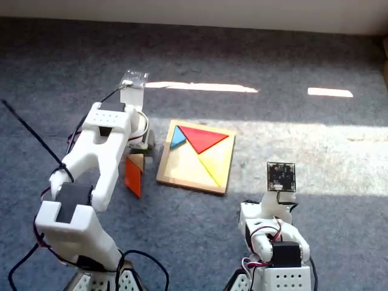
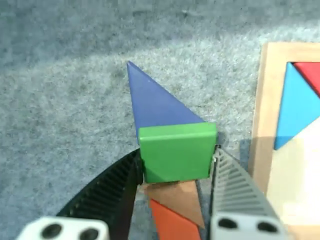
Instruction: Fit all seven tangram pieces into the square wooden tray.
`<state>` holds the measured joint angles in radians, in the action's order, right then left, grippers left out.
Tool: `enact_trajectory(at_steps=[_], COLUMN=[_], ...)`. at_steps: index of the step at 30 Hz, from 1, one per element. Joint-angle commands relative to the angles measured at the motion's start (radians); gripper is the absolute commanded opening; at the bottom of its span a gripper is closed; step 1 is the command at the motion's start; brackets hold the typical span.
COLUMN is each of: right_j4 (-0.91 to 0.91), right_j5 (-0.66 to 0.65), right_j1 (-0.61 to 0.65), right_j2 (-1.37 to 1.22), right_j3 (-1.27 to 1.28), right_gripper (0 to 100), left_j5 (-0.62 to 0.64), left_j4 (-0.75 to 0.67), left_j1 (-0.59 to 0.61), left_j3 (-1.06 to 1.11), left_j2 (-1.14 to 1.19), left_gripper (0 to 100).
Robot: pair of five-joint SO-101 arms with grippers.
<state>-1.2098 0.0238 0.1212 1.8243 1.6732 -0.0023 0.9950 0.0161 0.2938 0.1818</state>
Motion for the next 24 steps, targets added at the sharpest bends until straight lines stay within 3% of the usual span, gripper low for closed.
enact_trajectory(at_steps=[1, 7, 15, 24], right_j4=[0.03, 0.03, 0.03, 0.028], right_j5=[-0.003, -0.003, -0.003, -0.003], right_j1=[-0.015, -0.015, -0.015, -0.015], right_j2=[0.012, 0.012, 0.012, 0.012], right_j3=[0.125, 0.125, 0.125, 0.125], right_gripper=[0.5, 0.5, 0.5, 0.5], left_j5=[-0.069, -0.201, -0.379, -0.4], left_j4=[0.071, 0.18, 0.195, 0.181], left_j1=[-0.065, -0.177, -0.306, -0.378], left_j3=[-0.036, -0.036, -0.004, -0.051], left_j2=[-0.166, -0.255, -0.254, -0.082], left_gripper=[14, 14, 14, 14])
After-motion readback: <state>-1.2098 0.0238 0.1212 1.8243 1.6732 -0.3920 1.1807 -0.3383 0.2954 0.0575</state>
